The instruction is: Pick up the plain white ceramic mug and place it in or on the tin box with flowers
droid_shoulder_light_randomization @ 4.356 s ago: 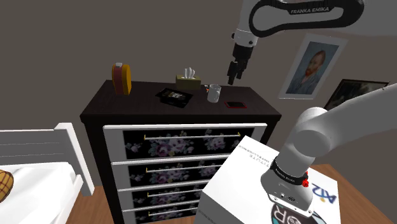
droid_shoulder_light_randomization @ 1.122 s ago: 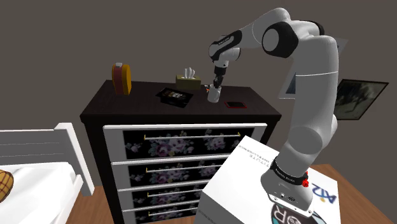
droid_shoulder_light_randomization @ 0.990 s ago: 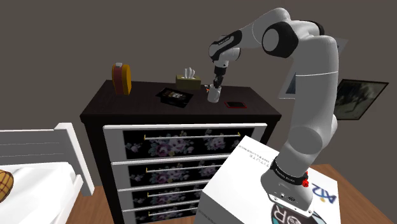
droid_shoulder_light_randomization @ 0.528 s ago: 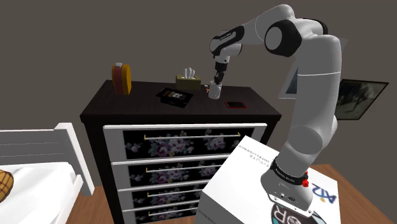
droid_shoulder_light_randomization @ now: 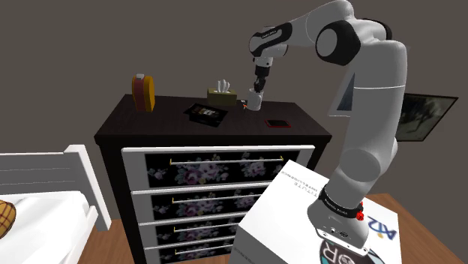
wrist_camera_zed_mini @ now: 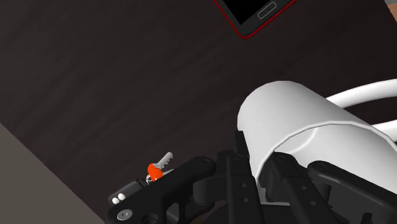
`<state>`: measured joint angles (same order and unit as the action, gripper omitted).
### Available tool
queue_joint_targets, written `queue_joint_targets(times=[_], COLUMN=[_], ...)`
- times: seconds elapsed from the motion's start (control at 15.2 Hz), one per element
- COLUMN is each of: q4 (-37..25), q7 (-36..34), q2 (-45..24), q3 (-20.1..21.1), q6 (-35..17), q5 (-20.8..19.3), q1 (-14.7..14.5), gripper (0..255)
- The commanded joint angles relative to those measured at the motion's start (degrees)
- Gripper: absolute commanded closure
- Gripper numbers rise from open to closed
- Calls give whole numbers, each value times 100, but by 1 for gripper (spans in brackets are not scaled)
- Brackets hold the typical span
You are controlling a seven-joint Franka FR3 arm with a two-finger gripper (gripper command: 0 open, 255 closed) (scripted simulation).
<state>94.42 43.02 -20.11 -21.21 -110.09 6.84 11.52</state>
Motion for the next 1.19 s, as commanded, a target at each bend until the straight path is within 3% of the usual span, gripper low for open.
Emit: queue_joint_targets(times=[0.0,0.53,1.12], q4=[-158,-636,-1282], q7=[-6,-38,-1077], q2=[11,113,-196], q3=[-7,-31,322], q6=[170,741,1060], q5=[-10,-59,-30], q1=[9,20,-622], gripper=[255,255,255])
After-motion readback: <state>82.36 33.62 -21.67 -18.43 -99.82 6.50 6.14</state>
